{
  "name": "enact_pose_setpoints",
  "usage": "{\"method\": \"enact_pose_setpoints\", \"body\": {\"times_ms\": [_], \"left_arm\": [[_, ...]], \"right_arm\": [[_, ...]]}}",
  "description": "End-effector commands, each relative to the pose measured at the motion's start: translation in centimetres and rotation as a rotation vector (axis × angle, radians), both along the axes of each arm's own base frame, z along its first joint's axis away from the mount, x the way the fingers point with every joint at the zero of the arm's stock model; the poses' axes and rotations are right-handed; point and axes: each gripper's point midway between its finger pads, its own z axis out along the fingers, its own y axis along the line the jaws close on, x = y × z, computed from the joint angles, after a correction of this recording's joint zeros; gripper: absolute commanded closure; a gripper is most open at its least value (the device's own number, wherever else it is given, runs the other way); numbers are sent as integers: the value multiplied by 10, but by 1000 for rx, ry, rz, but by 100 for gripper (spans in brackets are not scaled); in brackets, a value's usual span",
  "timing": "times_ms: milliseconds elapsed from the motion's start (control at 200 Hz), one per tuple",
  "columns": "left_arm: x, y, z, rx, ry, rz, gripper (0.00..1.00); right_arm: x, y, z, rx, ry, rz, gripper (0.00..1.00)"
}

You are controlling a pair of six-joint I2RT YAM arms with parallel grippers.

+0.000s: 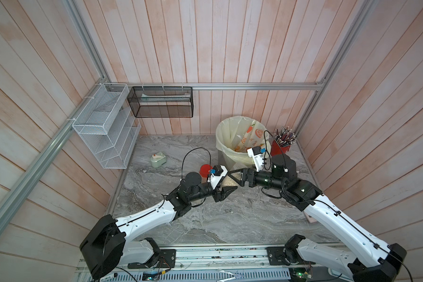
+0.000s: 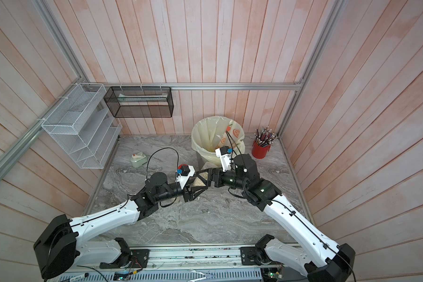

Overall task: Empty expired oatmeal from jars
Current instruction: Pick up the jar from the center of the board, then unscrew the lid from the jar.

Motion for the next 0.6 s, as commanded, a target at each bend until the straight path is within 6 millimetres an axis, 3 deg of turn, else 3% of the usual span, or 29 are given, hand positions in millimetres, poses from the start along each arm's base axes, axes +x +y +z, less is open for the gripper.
{"method": "enact_pose_setpoints", "body": {"times_ms": [0,290,595], "left_arm": [[6,2,18,-53,-40,22,79],[4,16,30,-100,-90,68,81],[9,38,42,-86,-236,183,82]], "right_arm": [[-4,-2,12,32,-35,-9,2],[3,-23,16,40,-34,-130,2],[-7,-52,42,115,-1,-229,2]]}}
